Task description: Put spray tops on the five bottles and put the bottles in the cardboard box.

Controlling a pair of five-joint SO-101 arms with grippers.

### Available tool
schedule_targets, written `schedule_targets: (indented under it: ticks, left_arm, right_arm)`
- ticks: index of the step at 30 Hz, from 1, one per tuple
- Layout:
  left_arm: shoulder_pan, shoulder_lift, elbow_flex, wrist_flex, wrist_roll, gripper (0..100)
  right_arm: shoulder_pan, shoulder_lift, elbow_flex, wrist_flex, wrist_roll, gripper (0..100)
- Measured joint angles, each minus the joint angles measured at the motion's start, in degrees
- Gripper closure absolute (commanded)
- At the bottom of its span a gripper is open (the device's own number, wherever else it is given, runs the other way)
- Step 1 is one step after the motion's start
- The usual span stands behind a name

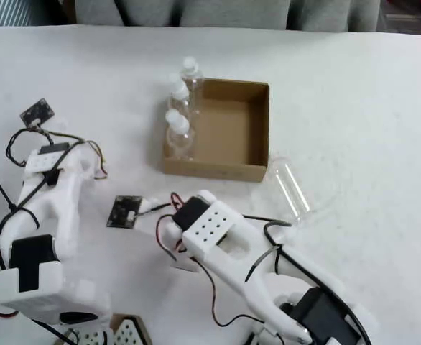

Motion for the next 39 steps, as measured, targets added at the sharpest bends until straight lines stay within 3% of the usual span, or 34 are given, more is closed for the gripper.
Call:
schedule_targets:
  ticks: [12, 26, 32, 35, 38, 39]
  left_arm:
    - [0.0, 0.0, 0.0, 0.0, 0.0, 97]
    - [0.0, 0.0, 0.0, 0.0, 0.0, 97]
    - [0.0, 0.0, 0.0, 0.0, 0.0, 97]
    - [0.0, 0.0, 0.0, 0.0, 0.0, 97]
    - [0.0, 0.0, 0.0, 0.0, 0.0, 97]
    - [0.0, 0.0, 0.0, 0.0, 0.0, 97]
  right_arm:
    - [6.86, 0.0, 2.46, -4.04, 1.05, 68.2]
    - [6.95, 0.18, 7.12, -12.22, 3.08, 68.3]
    - [6.95, 8.09, 5.89, -13.89, 3.08, 69.1]
    - [6.95, 10.81, 3.52, -13.1, 3.43, 79.5]
    - [6.95, 11.25, 2.64, -12.48, 3.43, 98.1]
    - [7.12, 11.25, 2.29, -12.57, 3.34, 98.9]
